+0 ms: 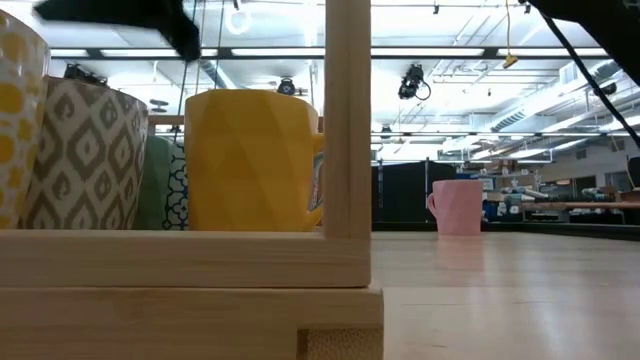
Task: Place coffee mugs
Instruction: Put the pink mug on the shelf aligned with the yellow and white mug
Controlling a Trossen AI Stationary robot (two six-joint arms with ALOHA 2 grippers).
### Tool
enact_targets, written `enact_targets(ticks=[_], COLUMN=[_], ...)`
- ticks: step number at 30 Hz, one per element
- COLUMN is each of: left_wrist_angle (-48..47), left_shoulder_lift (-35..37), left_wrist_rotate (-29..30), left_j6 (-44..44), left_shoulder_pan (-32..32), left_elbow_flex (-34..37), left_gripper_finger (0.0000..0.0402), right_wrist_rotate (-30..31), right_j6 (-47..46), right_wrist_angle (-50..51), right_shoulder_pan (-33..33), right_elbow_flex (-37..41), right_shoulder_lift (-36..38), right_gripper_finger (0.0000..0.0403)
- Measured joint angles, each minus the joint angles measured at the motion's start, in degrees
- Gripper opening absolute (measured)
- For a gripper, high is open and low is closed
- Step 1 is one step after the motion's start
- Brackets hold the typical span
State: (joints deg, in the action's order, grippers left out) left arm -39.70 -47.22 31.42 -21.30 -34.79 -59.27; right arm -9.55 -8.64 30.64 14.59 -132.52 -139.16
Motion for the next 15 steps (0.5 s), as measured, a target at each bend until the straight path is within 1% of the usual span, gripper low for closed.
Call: enact_targets(ticks=[2,6,12,15], left_wrist_angle=[-0.02,-0.02,-0.08,-0.13], left_shoulder_lift=[0.00,-0.02,0.00,0.00], left_wrist_rotate=[0.00,0.00,0.02,0.01], left_j6=[0.02,0.02,0.02,0.02], left_shoulder_pan=[0.00,0.00,-0.02,-0.01], left_elbow_flex=[0.00,0.00,-0.02,-0.02], left_gripper_finger=[0.0188,0.0188,0.0188,0.0188], right_wrist_rotate=[-0.16,-0.62,-0.43,2.21], right_j6=[2.38,5.20,10.03,11.62], right_wrist_angle=[4.08,8.91,20.12,23.98], right_shoulder_pan=[-0.26,-0.81,-1.24,-1.22], right_elbow_flex=[-2.72,-1.19,-1.41,-1.41], right_shoulder_lift=[0.21,3.78,9.28,12.45], right_gripper_finger=[0.0133,0.0133,0.0133,0.0133])
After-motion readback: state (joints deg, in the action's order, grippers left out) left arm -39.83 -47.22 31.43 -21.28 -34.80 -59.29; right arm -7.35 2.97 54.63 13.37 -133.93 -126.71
